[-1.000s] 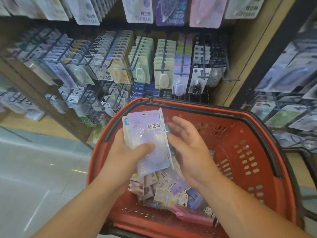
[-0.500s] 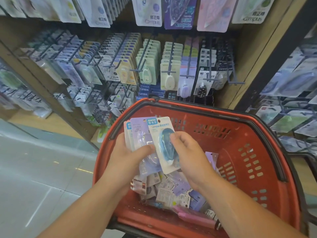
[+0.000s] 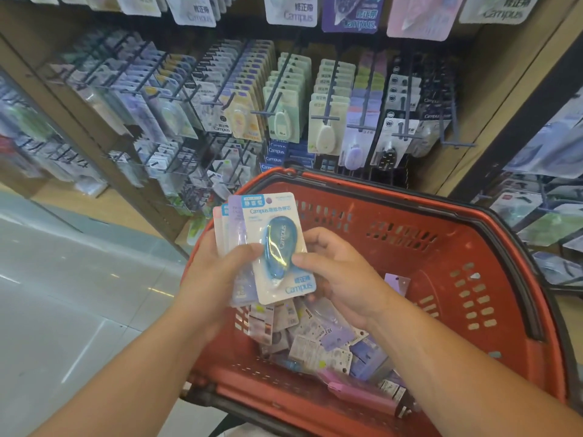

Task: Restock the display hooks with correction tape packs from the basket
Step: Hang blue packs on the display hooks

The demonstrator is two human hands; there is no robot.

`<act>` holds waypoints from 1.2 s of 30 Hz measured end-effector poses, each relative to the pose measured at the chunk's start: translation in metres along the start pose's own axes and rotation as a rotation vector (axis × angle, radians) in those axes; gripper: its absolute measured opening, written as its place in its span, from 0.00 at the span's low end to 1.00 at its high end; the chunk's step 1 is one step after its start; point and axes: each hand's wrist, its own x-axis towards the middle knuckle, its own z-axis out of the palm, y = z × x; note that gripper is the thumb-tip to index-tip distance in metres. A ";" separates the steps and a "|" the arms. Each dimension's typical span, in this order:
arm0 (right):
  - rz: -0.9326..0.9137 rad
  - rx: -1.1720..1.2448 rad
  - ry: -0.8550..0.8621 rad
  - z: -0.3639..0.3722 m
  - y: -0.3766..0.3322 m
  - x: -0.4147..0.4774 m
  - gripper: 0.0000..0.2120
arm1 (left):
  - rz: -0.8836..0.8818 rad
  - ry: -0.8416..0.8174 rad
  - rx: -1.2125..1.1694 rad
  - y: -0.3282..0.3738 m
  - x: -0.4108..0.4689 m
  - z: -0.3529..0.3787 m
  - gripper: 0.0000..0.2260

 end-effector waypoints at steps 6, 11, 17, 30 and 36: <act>0.002 0.005 -0.108 0.009 0.011 0.017 0.08 | -0.045 -0.023 0.033 -0.002 -0.005 -0.012 0.36; -0.008 0.027 -0.155 0.008 0.026 0.030 0.09 | -0.029 0.143 0.069 -0.005 -0.006 -0.018 0.33; 0.454 -0.417 -0.119 -0.020 0.100 0.053 0.13 | 0.054 0.247 0.107 0.014 -0.016 -0.028 0.29; 0.565 -1.029 -0.469 -0.001 0.156 0.045 0.17 | -0.042 0.333 0.178 0.019 -0.032 -0.026 0.35; 0.638 -0.784 -0.368 -0.005 0.145 0.051 0.15 | -0.051 0.333 0.204 0.019 -0.032 -0.025 0.36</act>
